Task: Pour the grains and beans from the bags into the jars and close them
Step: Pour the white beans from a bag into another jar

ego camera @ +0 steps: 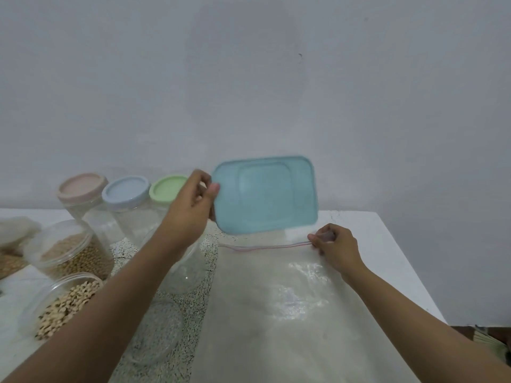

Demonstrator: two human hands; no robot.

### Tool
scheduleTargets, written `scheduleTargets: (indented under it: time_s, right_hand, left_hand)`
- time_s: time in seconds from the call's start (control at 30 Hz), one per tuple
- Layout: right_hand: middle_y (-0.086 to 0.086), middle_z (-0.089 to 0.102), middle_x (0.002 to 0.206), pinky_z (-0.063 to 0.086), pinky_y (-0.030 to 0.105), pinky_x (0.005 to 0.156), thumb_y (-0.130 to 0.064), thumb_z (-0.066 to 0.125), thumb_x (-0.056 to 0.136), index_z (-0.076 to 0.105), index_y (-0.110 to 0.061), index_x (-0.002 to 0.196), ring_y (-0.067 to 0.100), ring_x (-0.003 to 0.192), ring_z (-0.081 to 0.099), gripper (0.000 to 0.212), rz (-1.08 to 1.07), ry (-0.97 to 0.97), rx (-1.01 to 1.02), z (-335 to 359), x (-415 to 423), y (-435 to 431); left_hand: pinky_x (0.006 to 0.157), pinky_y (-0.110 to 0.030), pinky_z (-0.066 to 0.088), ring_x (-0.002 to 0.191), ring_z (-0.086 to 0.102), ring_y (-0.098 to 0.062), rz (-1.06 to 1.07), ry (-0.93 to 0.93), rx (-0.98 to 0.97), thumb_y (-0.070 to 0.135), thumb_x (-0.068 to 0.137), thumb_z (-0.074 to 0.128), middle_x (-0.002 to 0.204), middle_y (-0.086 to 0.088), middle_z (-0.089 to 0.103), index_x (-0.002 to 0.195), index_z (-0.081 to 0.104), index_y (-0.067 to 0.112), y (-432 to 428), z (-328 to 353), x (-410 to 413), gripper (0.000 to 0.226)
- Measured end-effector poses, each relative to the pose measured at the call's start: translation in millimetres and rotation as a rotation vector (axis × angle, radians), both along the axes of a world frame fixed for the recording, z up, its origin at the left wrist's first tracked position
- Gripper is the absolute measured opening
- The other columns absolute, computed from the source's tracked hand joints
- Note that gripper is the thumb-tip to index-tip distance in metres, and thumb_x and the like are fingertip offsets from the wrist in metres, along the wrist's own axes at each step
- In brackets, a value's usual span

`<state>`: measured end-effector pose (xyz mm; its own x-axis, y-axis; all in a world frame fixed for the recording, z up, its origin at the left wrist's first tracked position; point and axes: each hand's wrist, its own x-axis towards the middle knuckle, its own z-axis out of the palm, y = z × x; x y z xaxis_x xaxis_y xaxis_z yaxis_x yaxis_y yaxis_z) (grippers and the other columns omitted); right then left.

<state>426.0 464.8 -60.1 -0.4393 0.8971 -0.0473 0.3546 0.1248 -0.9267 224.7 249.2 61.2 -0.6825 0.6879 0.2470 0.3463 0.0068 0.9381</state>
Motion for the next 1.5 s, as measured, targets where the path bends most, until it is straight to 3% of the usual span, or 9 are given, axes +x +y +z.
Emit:
scheduleTargets:
  time_s: [0.13, 0.33, 0.63, 0.8, 0.93, 1.07, 1.23, 1.4, 1.5]
  right_hand:
    - [-0.015, 0.052, 0.046, 0.040, 0.018, 0.050, 0.010, 0.061, 0.081, 0.059, -0.011, 0.069, 0.001, 0.043, 0.048, 0.024, -0.005, -0.084, -0.015, 0.0, 4.6, 0.2]
    - [0.010, 0.075, 0.080, 0.051, 0.028, 0.056, -0.005, 0.075, 0.085, 0.069, -0.011, 0.090, 0.024, 0.067, 0.071, 0.010, 0.059, 0.000, -0.076, 3.9, 8.7, -2.5]
    - [0.002, 0.073, 0.094, 0.050, 0.023, 0.064, 0.001, 0.070, 0.088, 0.059, -0.020, 0.108, 0.016, 0.077, 0.067, 0.031, 0.075, -0.131, 0.082, -2.5, 22.6, -6.8]
    - [0.001, 0.066, 0.105, 0.041, 0.019, 0.076, -0.007, 0.072, 0.090, 0.060, -0.019, 0.121, 0.017, 0.096, 0.061, 0.036, 0.062, -0.152, 0.260, 2.1, 28.1, -13.2]
    - [-0.009, 0.065, 0.111, 0.037, 0.023, 0.088, -0.011, 0.065, 0.095, 0.067, -0.015, 0.114, 0.012, 0.107, 0.056, 0.020, 0.096, -0.168, 0.413, 11.9, 26.7, -21.8]
    - [-0.013, 0.071, 0.097, 0.038, 0.006, 0.077, -0.009, 0.065, 0.094, 0.068, -0.020, 0.093, -0.001, 0.093, 0.063, 0.012, 0.099, -0.064, 0.360, 27.2, 21.1, -34.7]
    - [-0.003, 0.073, 0.078, 0.047, 0.020, 0.067, -0.012, 0.065, 0.094, 0.068, -0.020, 0.085, 0.010, 0.079, 0.067, 0.012, 0.176, 0.041, 0.227, 63.6, 7.2, -62.3]
    - [0.002, 0.073, 0.071, 0.052, 0.037, 0.070, -0.012, 0.065, 0.096, 0.069, -0.015, 0.088, 0.009, 0.068, 0.067, 0.009, 0.468, 0.054, 0.172, 98.7, -26.8, -104.8]
    - [0.000, 0.073, 0.071, 0.050, 0.030, 0.067, -0.013, 0.065, 0.096, 0.069, -0.017, 0.086, 0.010, 0.069, 0.067, 0.011, 0.656, -0.007, 0.208, 105.4, -56.2, -134.6]
  left_hand:
    - [0.073, -0.043, 0.050, 0.078, 0.058, -0.025, -0.093, -0.168, -0.230, 0.023, 0.108, 0.046, 0.094, -0.026, 0.061, 0.095, 0.049, 0.009, -0.5, -43.1, 12.1, 0.020]
    - [0.085, -0.059, 0.054, 0.083, 0.062, -0.031, -0.024, -0.235, -0.410, 0.036, 0.108, 0.045, 0.104, -0.028, 0.064, 0.093, 0.048, 0.015, 0.4, -97.7, 10.7, 0.026]
    - [0.072, -0.036, 0.040, 0.076, 0.052, -0.021, 0.062, -0.081, -0.584, 0.034, 0.108, 0.044, 0.091, -0.008, 0.059, 0.107, 0.048, 0.012, 9.8, -111.4, 11.2, 0.022]
    - [0.080, -0.041, 0.051, 0.087, 0.062, -0.027, 0.035, -0.052, -0.612, 0.031, 0.108, 0.045, 0.091, -0.007, 0.061, 0.118, 0.049, 0.015, 7.2, -105.4, 10.9, 0.019]
    - [0.098, -0.048, 0.051, 0.103, 0.066, -0.031, -0.046, 0.026, -0.687, 0.032, 0.108, 0.046, 0.102, -0.007, 0.065, 0.135, 0.047, 0.015, 1.7, -88.7, 13.2, 0.032]
    - [0.096, -0.037, 0.050, 0.107, 0.062, -0.025, -0.141, 0.212, -0.803, 0.035, 0.107, 0.048, 0.121, -0.007, 0.064, 0.141, 0.050, 0.018, -11.7, -65.6, 15.2, 0.039]
    - [0.082, -0.038, 0.059, 0.081, 0.071, -0.009, -0.175, 0.222, -0.619, 0.034, 0.102, 0.059, 0.095, 0.004, 0.071, 0.108, 0.065, 0.030, -44.6, -24.2, 20.1, 0.010]
    - [0.061, -0.027, 0.055, 0.071, 0.073, -0.013, -0.100, 0.219, -0.399, 0.028, 0.099, 0.063, 0.084, 0.002, 0.074, 0.103, 0.069, 0.029, -98.7, 16.8, 12.7, 0.007]
    - [0.062, -0.021, 0.053, 0.071, 0.072, -0.014, -0.013, 0.237, -0.311, 0.026, 0.097, 0.065, 0.082, 0.002, 0.073, 0.100, 0.071, 0.030, -140.9, 27.8, -2.9, 0.007]
